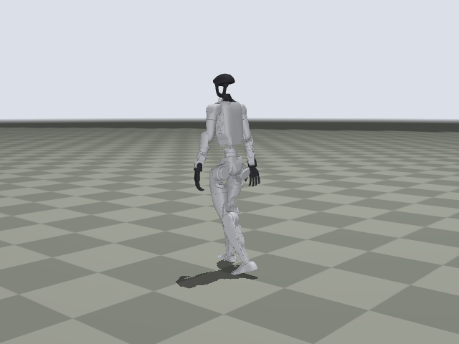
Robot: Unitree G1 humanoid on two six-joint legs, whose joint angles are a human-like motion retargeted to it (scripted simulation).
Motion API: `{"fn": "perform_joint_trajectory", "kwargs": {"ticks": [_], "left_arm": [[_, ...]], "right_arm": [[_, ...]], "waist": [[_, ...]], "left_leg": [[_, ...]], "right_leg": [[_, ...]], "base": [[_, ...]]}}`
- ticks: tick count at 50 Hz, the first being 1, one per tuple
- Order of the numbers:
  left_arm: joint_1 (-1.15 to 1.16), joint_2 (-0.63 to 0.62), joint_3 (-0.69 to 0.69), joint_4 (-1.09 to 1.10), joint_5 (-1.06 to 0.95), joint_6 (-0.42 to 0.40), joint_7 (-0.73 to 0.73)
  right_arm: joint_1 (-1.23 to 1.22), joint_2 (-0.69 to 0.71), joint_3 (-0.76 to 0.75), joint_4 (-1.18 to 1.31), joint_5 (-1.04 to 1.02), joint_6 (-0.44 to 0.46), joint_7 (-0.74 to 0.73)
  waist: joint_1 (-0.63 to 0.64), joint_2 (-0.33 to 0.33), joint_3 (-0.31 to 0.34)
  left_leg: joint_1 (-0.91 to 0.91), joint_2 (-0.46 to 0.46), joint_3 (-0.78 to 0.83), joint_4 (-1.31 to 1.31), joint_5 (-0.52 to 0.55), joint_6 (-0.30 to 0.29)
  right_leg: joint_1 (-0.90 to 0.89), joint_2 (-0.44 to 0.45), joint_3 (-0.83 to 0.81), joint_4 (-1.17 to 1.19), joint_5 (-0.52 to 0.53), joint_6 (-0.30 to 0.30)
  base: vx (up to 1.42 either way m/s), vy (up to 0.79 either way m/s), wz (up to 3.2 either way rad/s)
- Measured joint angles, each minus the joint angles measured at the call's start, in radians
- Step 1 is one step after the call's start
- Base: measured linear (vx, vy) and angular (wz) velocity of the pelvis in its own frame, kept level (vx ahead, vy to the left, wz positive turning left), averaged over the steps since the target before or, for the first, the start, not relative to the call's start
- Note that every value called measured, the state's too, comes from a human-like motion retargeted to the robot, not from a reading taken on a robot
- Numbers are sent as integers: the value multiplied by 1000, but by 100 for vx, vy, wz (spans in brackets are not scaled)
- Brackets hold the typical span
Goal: Walk run
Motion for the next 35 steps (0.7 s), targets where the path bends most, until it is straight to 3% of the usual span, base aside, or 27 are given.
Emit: {"fn": "perform_joint_trajectory", "kwargs": {"ticks": [3, 5, 10, 13, 18, 22, 26, 30, 32, 35], "left_arm": [[83, -23, 31, 44, 48, 13, 39], [118, -29, 36, 72, 57, 29, 50], [176, -40, 71, 120, 54, 54, 59], [212, -48, 113, 142, 39, 63, 66], [242, -45, 134, 184, 32, 92, 74], [233, -48, 136, 207, 51, 113, 66], [229, -51, 144, 199, 60, 120, 51], [215, -58, 146, 174, 59, 122, 44], [205, -61, 137, 163, 46, 122, 41], [191, -66, 115, 141, 23, 115, 31]], "right_arm": [[-15, 2, 8, 8, 36, 5, -7], [-23, 0, 14, 1, 59, 3, -6], [-90, -29, 23, -18, 31, 10, -4], [-150, -40, 53, -25, 12, 16, -36], [-212, -41, 78, -82, 10, -7, -31], [-241, -41, 90, -126, 11, -29, -25], [-246, -27, 117, -139, -12, -44, -25], [-211, -15, 127, -122, -38, -54, -9], [-180, -8, 125, -104, -50, -52, -14], [-133, -7, 113, -70, -59, -42, -33]], "waist": [[17, -38, 0], [49, -68, 11], [104, -90, 38], [124, -66, 36], [187, -21, 48], [230, -8, 58], [244, -13, 53], [291, -34, 40], [295, -38, 27], [287, 2, -5]], "left_leg": [[-43, 17, 93, 209, 224, -7], [-107, -6, 95, 385, 301, -11], [-292, 119, 234, 675, 129, 71], [-402, 139, 241, 613, 84, 34], [-519, 77, 175, 254, 65, -5], [-582, 34, 69, 5, 123, 15], [-608, 23, 40, -31, 167, 21], [-607, 42, 76, 97, 185, 102], [-584, 55, 74, 133, 131, 121], [-488, 88, 74, 97, 66, 143]], "right_leg": [[131, -62, -60, -54, -48, 4], [202, -92, -72, -87, -67, 11], [337, -110, -127, -148, -109, 34], [395, -61, -126, -196, -120, 43], [501, 17, -132, -247, -158, 62], [587, 40, -136, -276, -186, 102], [636, 37, -87, -262, -190, 161], [656, -6, -23, -194, -102, 258], [649, -38, -50, -125, -1, 290], [589, -33, -31, 64, 209, 290]], "base": [[72, -6, 29], [73, -9, 17], [70, -6, 33], [59, -4, -11], [56, 0, -32], [59, 6, -35], [81, 14, -45], [68, 14, -89], [85, 23, -71], [72, 23, -51]]}}
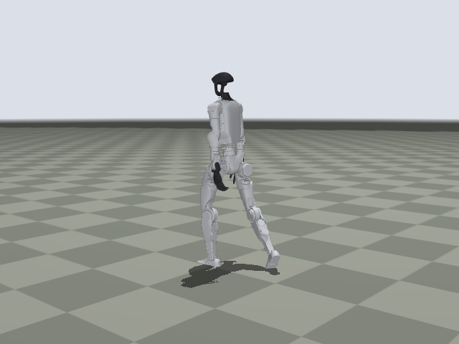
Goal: Walk run
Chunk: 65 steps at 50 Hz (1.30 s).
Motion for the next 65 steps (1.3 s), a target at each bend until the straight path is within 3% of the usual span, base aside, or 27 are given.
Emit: {"fn": "perform_joint_trajectory", "kwargs": {"ticks": [2, 5, 8, 11, 15, 20, 25, 27, 30, 33, 36, 40, 45, 51, 55, 57, 60, 65], "left_arm": [[-19, 5, -9, -21, -16, -9, -17], [-70, 29, -30, -59, -41, -26, -23], [-138, 60, -75, -87, -61, -53, 4], [-191, 80, -95, -111, -69, -79, 12], [-259, 103, -105, -155, -96, -109, -15], [-311, 112, -118, -182, -126, -133, -28], [-286, 91, -114, -181, -124, -142, -36], [-243, 85, -100, -175, -105, -140, -38], [-160, 55, -58, -164, -57, -133, -11], [-98, 34, -48, -130, -27, -121, 18], [-57, 21, -27, -106, 5, -104, 44], [-17, 11, 3, -60, 5, -86, 64], [27, 20, 40, 31, -5, -36, 69], [41, 24, 66, 74, 11, -3, 41], [36, 32, 67, 72, 22, 7, 32], [29, 30, 72, 63, 28, 9, 34], [24, 23, 66, 45, 25, 4, 24], [10, 21, 55, 8, -30, -3, 16]], "right_arm": [[19, -2, 5, 12, 4, 6, -14], [37, -6, 5, 18, 21, 11, -30], [56, -7, -25, 22, 38, 17, -30], [80, -8, -45, 24, 46, 21, -28], [113, -11, -64, 32, 47, 26, -19], [133, -4, -96, 42, 66, 32, 0], [133, -10, -105, 53, 75, 36, 9], [125, -7, -100, 63, 77, 36, 20], [106, 5, -96, 79, 88, 40, 25], [100, 9, -80, 79, 128, 31, 20], [62, 1, -65, 66, 133, 28, 18], [-11, -22, -51, 53, 84, 29, -9], [-85, -43, -29, 2, 65, 14, -25], [-119, -33, -20, -47, 79, -6, -28], [-105, -14, -14, -49, 86, -17, -19], [-81, -6, -15, -39, 82, -22, -15], [-17, -3, -34, -11, 54, -25, 6], [60, 16, -46, 57, 21, -4, -30]], "waist": [[-29, 31, -11], [-56, 52, -8], [-92, 40, 6], [-137, 28, 9], [-223, 10, 23], [-259, -5, 31], [-266, -11, 14], [-298, -5, 11], [-318, -22, 10], [-271, -84, 18], [-226, -146, 48], [-173, -136, 70], [-130, -64, 65], [-69, -30, 82], [-42, -42, 73], [-32, -41, 55], [44, -49, 38], [6, -3, -3]], "left_leg": [[58, 27, 1, -35, -21, -2], [131, 46, 38, -68, -63, -3], [201, 9, 45, -135, -70, 2], [250, -26, 32, -177, -83, 2], [334, -82, -9, -216, -121, -1], [422, -105, -38, -221, -181, -21], [494, -114, -42, -198, -191, -67], [515, -105, -65, -154, -117, -90], [502, -88, 6, -8, 85, -100], [439, -91, 97, 211, 240, -82], [349, -54, 198, 424, 154, -72], [189, -1, 219, 522, 80, -105], [-21, 9, 149, 311, 13, -149], [-101, -39, 26, -105, 4, -172], [-139, -62, 5, -132, 16, -124], [-135, -58, 28, -76, 50, -80], [-105, -39, 22, -19, 110, -60], [21, 7, 22, -8, -2, -17]], "right_leg": [[-76, 5, -9, 180, 82, -17], [-234, -59, -46, 441, -22, -78], [-381, -98, -77, 518, -111, -103], [-484, -100, -101, 446, -173, -130], [-580, -42, -69, 79, -235, -195], [-645, 53, 105, -256, -254, -219], [-643, -7, -55, -151, -182, -243], [-640, 27, 48, -98, -162, -279], [-567, 3, 97, -75, -234, -268], [-459, -69, 49, -124, -268, -259], [-384, -124, 43, -147, -304, -247], [-278, -99, -18, -223, -322, -242], [-155, 9, -57, -298, -356, -229], [-22, 70, -44, -337, -404, -191], [46, 59, -17, -329, -412, -124], [65, 53, -9, -312, -387, -78], [91, 15, 37, -245, -294, -4], [12, 8, 50, 59, 36, 18]], "base": [[63, 20, -56], [66, 18, -66], [63, 12, 3], [48, 7, 40], [58, 1, 67], [66, -7, 43], [79, -8, 20], [96, -11, 66], [69, -5, 46], [80, -11, 4], [67, -9, 26], [62, -5, 1], [53, 0, 1], [67, 8, -32], [73, 18, -28], [76, 24, -36], [85, 30, -104], [83, 27, -43]]}}
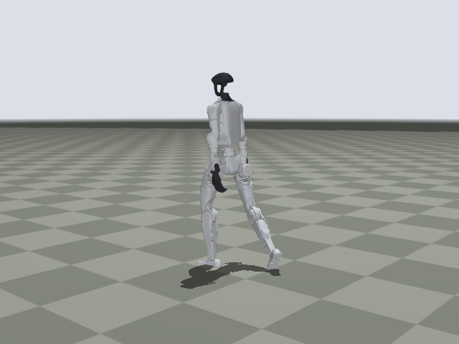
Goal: Walk run
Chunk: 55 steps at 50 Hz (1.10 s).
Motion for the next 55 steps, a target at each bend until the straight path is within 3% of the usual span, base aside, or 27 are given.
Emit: {"fn": "perform_joint_trajectory", "kwargs": {"ticks": [2, 7, 11, 15, 18, 22, 24, 27, 30, 34, 37, 40, 45, 51, 55], "left_arm": [[-21, 9, -21, -22, -21, -9, -15], [-131, 50, -54, -62, -41, -27, -7], [-227, 67, -110, -91, -64, -54, -13], [-314, 76, -147, -133, -70, -88, -53], [-357, 84, -173, -164, -74, -112, -71], [-382, 82, -193, -202, -77, -141, -71], [-378, 83, -187, -209, -79, -150, -70], [-333, 83, -176, -202, -68, -149, -69], [-233, 49, -154, -190, -28, -138, -38], [-130, 4, -94, -129, -6, -115, 4], [-81, -5, -77, -65, 0, -80, 13], [-36, -16, -50, -18, 27, -47, 26], [24, -29, -19, 23, 35, -10, 34], [49, -55, -19, 35, 46, 13, 32], [50, -62, -19, 21, 80, 17, 10]], "right_arm": [[14, -4, 10, 13, 27, 11, 3], [34, -9, -4, 15, 49, 14, 17], [65, -13, -37, 26, 57, 19, 7], [99, -17, -55, 35, 56, 21, 23], [110, -17, -66, 45, 51, 24, 34], [101, -18, -91, 53, 42, 31, 52], [83, -17, -92, 52, 52, 33, 52], [79, -15, -80, 51, 75, 27, 62], [81, -14, -96, 61, 59, 40, 83], [57, -15, -75, 55, 73, 43, 46], [23, -21, -47, 40, 95, 37, 41], [-45, -19, -34, 26, 75, 43, 36], [-125, -23, 27, -21, 79, 34, 32], [-165, -25, 57, -87, 30, 6, 23], [-159, -20, 90, -95, 22, -15, 24]], "waist": [[-33, 35, -9], [-125, 51, 4], [-198, 33, 0], [-256, -2, 18], [-278, 0, 20], [-288, 9, 6], [-303, 11, -1], [-335, 8, -7], [-319, 8, -10], [-266, -52, 6], [-248, -95, 29], [-228, -94, 49], [-181, -59, 63], [-122, -14, 79], [-78, -19, 76]], "left_leg": [[54, 30, -5, -20, -27, -5], [173, 29, 37, -102, -57, -28], [244, -25, 25, -170, -66, -26], [335, -100, -7, -218, -91, -22], [394, -100, -14, -238, -118, -42], [443, -90, -12, -244, -154, -79], [454, -99, -27, -228, -160, -87], [493, -111, -54, -186, -119, -114], [523, -108, -27, -76, 56, -145], [466, -132, 72, 180, 272, -162], [369, -91, 140, 426, 181, -136], [217, -10, 168, 537, 82, -104], [28, -6, 116, 337, 6, -128], [-94, -33, -25, -32, 50, -151], [-132, -43, -72, -82, 112, -138]], "right_leg": [[-88, 3, -34, 203, 27, -31], [-353, -71, -102, 463, -94, -95], [-496, -64, -132, 286, -194, -147], [-570, -1, -27, -80, -203, -179], [-613, 45, 14, -244, -262, -225], [-672, 71, -52, -314, -292, -244], [-686, 69, -65, -270, -268, -293], [-656, 55, -81, -223, -194, -326], [-598, 73, 57, -181, -215, -320], [-454, -3, 15, -227, -271, -304], [-369, -40, 33, -252, -306, -295], [-288, -35, -13, -291, -332, -291], [-180, 34, -27, -357, -367, -292], [-55, 99, -29, -405, -416, -265], [1, 90, -7, -393, -446, -220]], "base": [[83, 25, -40], [52, 7, -2], [54, 9, 77], [67, 7, 76], [68, 1, 52], [67, -2, 25], [64, -4, 18], [94, -5, 46], [92, 3, 18], [84, 2, -44], [73, 0, 14], [54, -1, 18], [63, 1, -13], [54, 12, -17], [67, 20, -46]]}}
